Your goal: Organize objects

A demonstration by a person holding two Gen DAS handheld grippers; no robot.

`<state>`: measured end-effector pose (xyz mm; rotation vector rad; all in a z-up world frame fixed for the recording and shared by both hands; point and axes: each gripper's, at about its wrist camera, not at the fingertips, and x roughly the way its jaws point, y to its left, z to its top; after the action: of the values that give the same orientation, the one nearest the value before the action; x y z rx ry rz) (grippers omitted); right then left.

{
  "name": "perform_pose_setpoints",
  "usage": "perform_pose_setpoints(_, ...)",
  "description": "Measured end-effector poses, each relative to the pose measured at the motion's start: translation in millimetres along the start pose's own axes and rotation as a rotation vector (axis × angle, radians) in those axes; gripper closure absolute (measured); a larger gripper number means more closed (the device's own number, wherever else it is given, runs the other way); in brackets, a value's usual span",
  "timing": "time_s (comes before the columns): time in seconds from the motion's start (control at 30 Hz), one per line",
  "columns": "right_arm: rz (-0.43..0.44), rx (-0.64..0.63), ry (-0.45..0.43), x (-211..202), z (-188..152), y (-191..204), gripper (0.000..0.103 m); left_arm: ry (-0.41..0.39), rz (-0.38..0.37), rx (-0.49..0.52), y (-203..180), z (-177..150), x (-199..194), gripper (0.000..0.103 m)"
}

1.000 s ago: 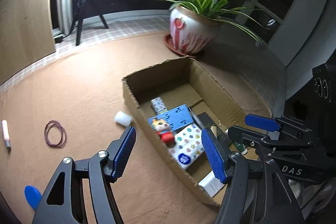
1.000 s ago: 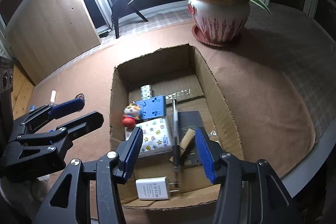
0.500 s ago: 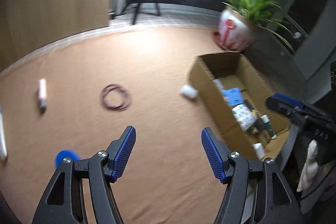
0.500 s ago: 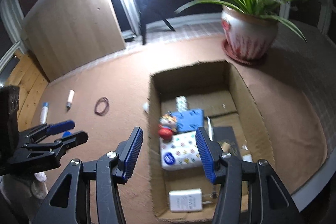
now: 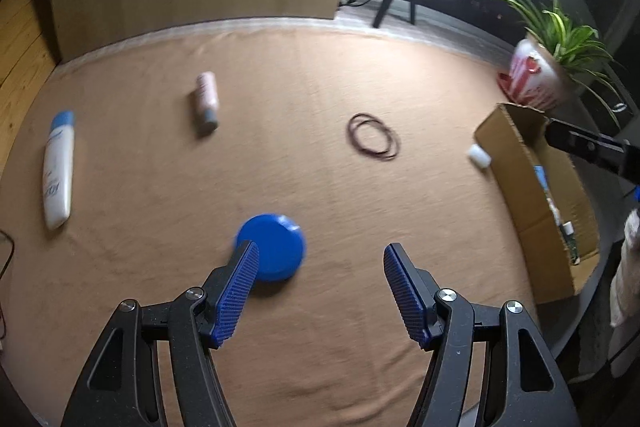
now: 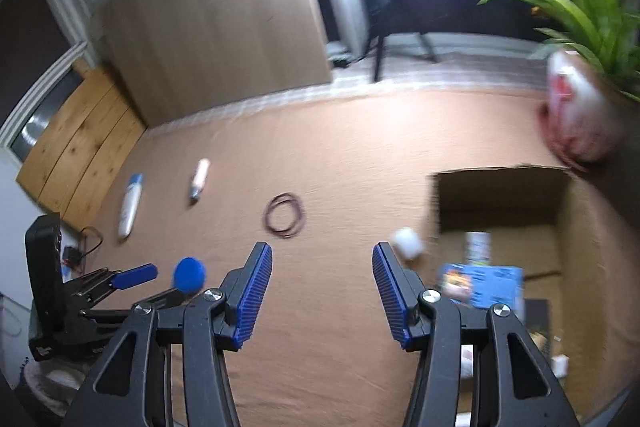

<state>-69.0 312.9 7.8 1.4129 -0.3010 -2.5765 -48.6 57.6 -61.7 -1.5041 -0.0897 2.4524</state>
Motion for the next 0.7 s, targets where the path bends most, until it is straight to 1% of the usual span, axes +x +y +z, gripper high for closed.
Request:
perform_pose_setpoints(0.07,0.027,0.001,0.035,16.3,8.1,5.5,0.055,0.003,0.016,-0.007,7.5,-3.8,1.2,0.034)
perform_pose_setpoints(0.23,0.060,0.016,0.114,54.6,22.5,14.6,0.055,0.019,0.048,-0.015,17.2,-5.9,11.0,0.033)
perform_pose_setpoints(0.43,0.045,0.029,0.224,101.9,35.2,16.1,0.055,0.056,0.064,-0.016,20.0,-4.2,31.7,0.033)
perform_pose_setpoints(0.57,0.031,0.061,0.268,125.8,43.3,11.2,0.057,0.068,0.065,-0.020,20.7,-1.5,41.0,0.033)
perform_pose_setpoints(0.7,-0.008,0.057,0.302,146.4,50.2,12.5,0.061,0.080,0.068,-0.022,21.9,-1.1,47.0,0.033)
